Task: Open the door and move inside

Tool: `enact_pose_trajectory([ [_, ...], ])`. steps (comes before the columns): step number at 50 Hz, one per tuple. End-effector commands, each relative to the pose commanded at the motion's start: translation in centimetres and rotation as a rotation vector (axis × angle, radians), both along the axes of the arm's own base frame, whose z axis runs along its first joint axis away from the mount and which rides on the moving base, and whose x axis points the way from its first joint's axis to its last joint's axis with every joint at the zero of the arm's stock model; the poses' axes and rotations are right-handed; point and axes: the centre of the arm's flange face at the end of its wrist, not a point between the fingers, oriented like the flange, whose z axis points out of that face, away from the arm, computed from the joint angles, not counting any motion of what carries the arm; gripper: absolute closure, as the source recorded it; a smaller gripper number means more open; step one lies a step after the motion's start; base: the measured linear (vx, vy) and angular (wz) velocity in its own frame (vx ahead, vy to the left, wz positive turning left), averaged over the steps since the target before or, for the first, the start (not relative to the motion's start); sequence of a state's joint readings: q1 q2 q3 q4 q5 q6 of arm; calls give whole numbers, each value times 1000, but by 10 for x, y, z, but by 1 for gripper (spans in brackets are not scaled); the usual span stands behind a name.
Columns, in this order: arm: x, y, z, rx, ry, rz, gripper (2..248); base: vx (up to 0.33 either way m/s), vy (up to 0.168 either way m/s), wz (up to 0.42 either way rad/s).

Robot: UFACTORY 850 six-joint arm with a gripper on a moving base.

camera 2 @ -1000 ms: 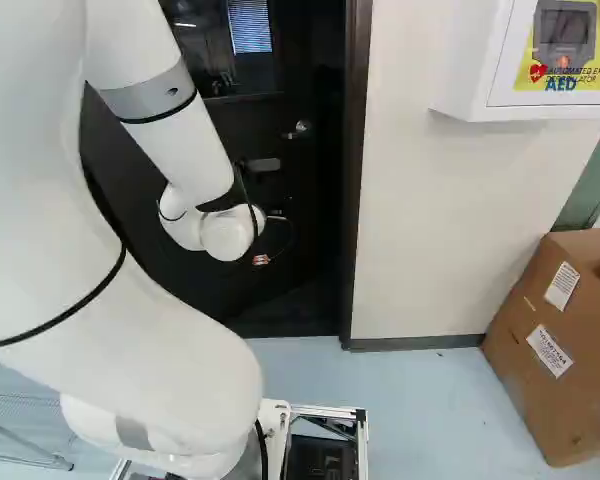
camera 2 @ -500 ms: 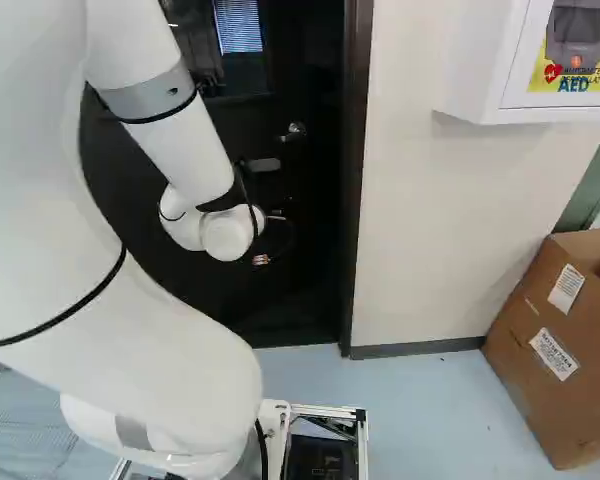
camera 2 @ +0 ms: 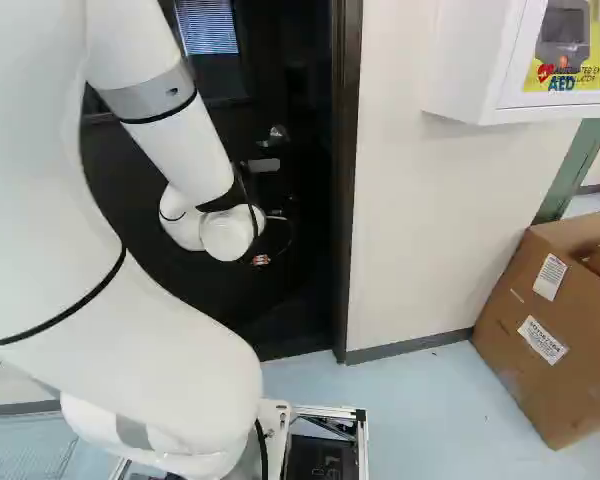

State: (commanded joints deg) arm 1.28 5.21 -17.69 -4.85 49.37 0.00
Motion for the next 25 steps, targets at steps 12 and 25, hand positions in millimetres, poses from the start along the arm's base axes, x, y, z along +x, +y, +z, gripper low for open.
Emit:
enact_pose_trajectory([
  [12, 0, 0, 0, 0, 0, 0, 3, 96, 101, -193],
  [25, 0, 0, 0, 0, 0, 0, 3, 85, 139, -21],
])
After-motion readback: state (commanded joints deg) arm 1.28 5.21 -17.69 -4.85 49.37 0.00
